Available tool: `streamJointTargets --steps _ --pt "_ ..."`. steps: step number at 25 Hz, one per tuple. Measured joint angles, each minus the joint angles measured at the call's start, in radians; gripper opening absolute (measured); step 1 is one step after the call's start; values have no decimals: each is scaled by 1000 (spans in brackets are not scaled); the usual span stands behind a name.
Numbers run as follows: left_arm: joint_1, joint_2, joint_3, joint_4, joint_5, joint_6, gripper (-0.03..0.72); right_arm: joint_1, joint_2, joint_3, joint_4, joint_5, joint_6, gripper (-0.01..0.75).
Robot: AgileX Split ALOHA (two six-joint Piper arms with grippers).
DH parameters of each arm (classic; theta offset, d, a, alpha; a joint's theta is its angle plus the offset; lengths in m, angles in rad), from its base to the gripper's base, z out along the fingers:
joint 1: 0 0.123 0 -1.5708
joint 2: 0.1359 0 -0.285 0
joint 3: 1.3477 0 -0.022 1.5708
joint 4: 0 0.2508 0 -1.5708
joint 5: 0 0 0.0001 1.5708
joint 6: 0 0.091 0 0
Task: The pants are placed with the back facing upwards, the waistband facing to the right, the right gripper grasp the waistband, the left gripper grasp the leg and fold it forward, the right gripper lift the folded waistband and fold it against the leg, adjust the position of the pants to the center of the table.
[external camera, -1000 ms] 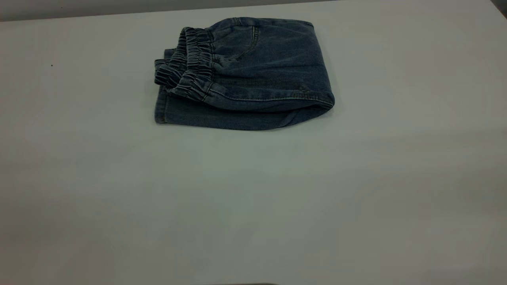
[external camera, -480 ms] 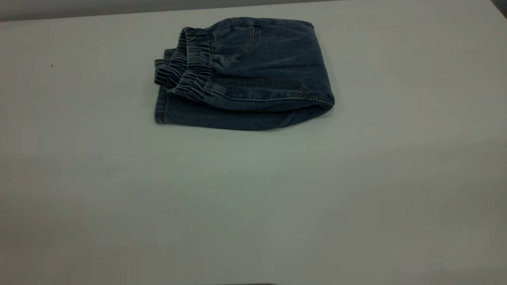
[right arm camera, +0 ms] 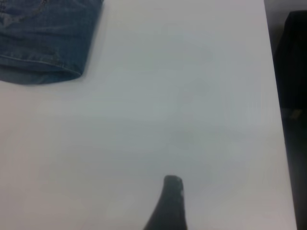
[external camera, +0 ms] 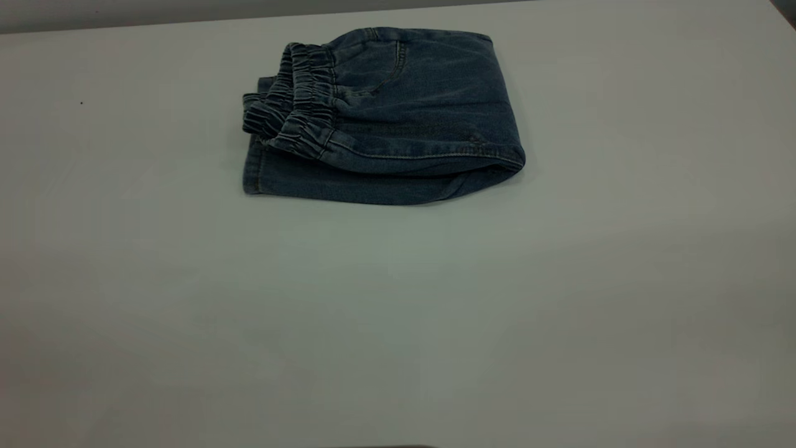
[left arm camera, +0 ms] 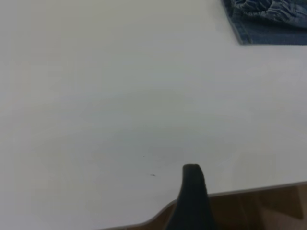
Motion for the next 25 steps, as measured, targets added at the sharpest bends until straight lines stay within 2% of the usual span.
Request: streamJointTargets --steps 25 --pt "0 0 0 0 1 0 535 0 0 19 -83 -22 109 594"
